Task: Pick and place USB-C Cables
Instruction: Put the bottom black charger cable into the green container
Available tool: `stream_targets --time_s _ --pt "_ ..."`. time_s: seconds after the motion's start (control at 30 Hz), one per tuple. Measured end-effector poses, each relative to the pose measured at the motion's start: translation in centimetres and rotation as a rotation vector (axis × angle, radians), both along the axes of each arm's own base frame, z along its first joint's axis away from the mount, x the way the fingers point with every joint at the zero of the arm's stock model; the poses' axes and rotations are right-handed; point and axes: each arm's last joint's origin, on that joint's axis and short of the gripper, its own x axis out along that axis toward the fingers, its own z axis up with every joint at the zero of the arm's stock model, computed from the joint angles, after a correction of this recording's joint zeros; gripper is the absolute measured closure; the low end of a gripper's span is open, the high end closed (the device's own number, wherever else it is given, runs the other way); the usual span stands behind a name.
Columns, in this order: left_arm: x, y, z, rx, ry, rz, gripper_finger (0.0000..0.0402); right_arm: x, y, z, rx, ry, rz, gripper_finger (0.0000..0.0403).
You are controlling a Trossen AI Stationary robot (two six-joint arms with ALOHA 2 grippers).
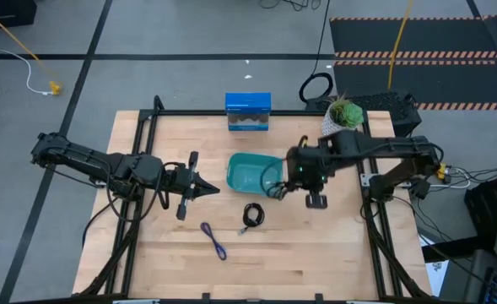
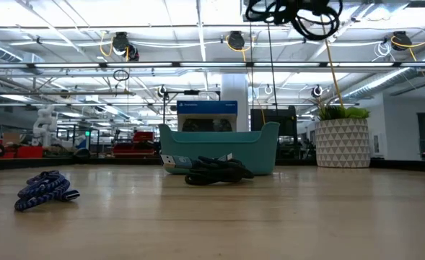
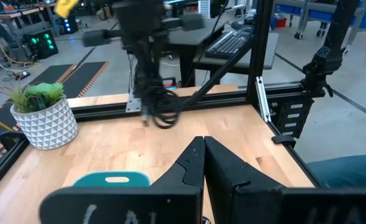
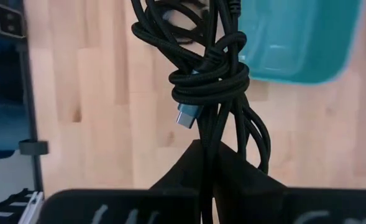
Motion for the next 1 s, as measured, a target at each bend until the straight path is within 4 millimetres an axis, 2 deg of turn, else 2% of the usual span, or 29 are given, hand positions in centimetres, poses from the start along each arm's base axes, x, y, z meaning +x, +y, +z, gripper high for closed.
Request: stream_targets --time_s 0.3,0.53,0.7,1.0 --pt "0.0 0.0 0.0 0.001 0.000 0.000 0.0394 -0.8 -4.7 -0.1 -0.030 0.065 -0.070 0.0399" --pt "0.0 0.0 0.0 0.001 0.000 0.000 0.0394 -0.4 -6.3 -0.6 -0.076 0.071 -0.096 0.0399" --pt "0.0 0.0 0.0 0.001 -0.001 0.000 0.0394 1.6 -6.7 -2.3 -0.074 0.105 -0.086 0.0399" --pt "0.0 0.0 0.0 0.004 -0.001 -0.001 0.0394 6.9 -7.6 -7.4 -0.087 0.141 -0.068 0.0399"
